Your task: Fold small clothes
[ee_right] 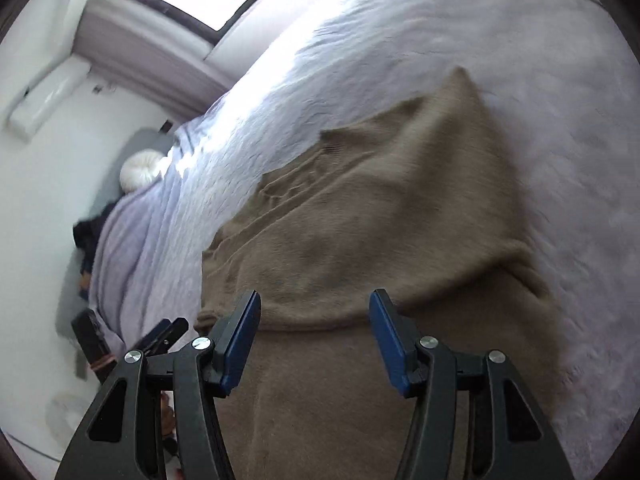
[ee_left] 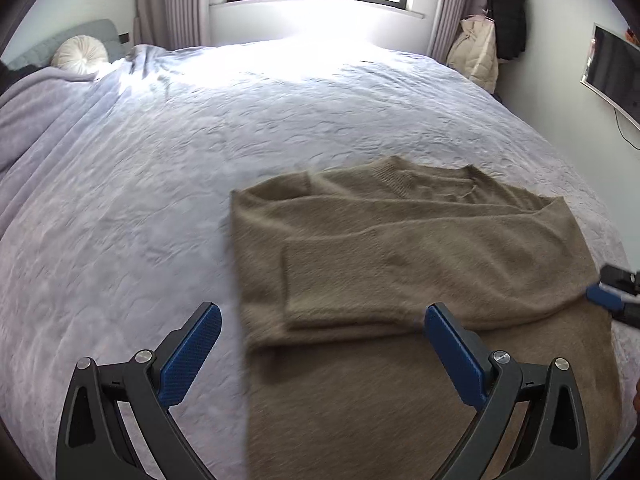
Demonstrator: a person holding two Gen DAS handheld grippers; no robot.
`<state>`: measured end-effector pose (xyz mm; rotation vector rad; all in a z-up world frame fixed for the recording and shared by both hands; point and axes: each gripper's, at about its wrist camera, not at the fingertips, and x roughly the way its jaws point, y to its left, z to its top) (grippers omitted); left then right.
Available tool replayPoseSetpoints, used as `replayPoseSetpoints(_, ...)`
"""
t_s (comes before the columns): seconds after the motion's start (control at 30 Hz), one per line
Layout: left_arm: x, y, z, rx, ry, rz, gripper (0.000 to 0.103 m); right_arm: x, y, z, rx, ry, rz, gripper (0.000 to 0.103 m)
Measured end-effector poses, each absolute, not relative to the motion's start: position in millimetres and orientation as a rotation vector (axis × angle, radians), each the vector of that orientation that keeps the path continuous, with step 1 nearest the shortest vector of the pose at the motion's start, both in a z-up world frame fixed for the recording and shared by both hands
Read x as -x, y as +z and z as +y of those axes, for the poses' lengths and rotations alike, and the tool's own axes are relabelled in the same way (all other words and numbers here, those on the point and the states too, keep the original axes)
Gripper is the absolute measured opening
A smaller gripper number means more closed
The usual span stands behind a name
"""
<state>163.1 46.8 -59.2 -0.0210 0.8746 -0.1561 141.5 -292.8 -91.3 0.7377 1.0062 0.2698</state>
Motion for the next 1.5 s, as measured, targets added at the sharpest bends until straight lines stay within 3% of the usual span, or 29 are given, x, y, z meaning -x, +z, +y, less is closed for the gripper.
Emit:
replayPoseSetpoints(0.13,-189,-61,21,-0.014,-0.15,0.892,0.102,-130,-109,-338,-0.85,0.165,0.983,0.06)
replayPoseSetpoints(0.2,-203,-74,9,-0.08,-0.117,0.919,0.102,-132,-120,-351,-0.952,0.156,0.922,0.053)
replayPoseSetpoints(0.23,-207,-80,6,-0.111,-0.095,0.936,0.102,-135,-124,-358,-0.997,0.149,0.895,0.044)
replayPoseSetpoints(0.27,-211,-88,3,-0.138,-0.073,0.968,0.102,-139,-129,-362,-1.019,0.137,0.882,0.007)
replayPoseSetpoints(0.47,-211,-103,14,-0.097,-0.093,1.028,0.102,-137,-124,-373,-0.864,0.079,0.856,0.006)
replayPoseSetpoints(0.53,-213,-110,18,-0.064,-0.104,1.047,0.103,-133,-144,-383,-0.931,0.066,0.901,0.004)
replayPoseSetpoints(0.67,-203,-105,24,-0.054,-0.094,1.029,0.103,-119,-150,-396,-1.048,0.118,0.884,0.01)
replayPoseSetpoints(0.87,-181,-87,31,-0.088,-0.093,0.987,0.102,-99,-123,-384,-0.87,0.097,0.914,0.027)
replayPoseSetpoints(1.07,-185,-65,46,-0.036,-0.097,0.947,0.102,-93,-92,-379,-0.723,0.042,0.832,0.031)
replayPoseSetpoints(1.13,-201,-62,49,0.012,-0.092,0.956,0.102,-104,-85,-384,-0.701,0.046,0.832,0.043)
replayPoseSetpoints(1.17,-210,-63,48,0.03,-0.099,0.969,0.102,-117,-87,-386,-0.691,0.055,0.845,0.06)
replayPoseSetpoints(1.2,-217,-66,48,0.044,-0.11,0.987,0.102,-128,-91,-389,-0.686,0.06,0.865,0.066)
replayPoseSetpoints(1.3,-234,-87,40,0.023,-0.085,1.044,0.102,-159,-114,-403,-0.728,0.06,0.935,0.065)
replayPoseSetpoints(1.33,-236,-97,36,-0.016,-0.065,1.066,0.102,-166,-123,-407,-0.772,0.094,0.95,0.063)
replayPoseSetpoints(1.37,-236,-104,34,-0.046,-0.054,1.078,0.103,-172,-128,-408,-0.805,0.118,0.959,0.05)
replayPoseSetpoints(1.4,-235,-109,33,-0.057,-0.062,1.069,0.103,-180,-132,-405,-0.824,0.145,0.975,0.017)
replayPoseSetpoints(1.5,-231,-113,38,-0.038,-0.084,1.043,0.103,-187,-121,-392,-0.686,0.168,0.975,0.013)
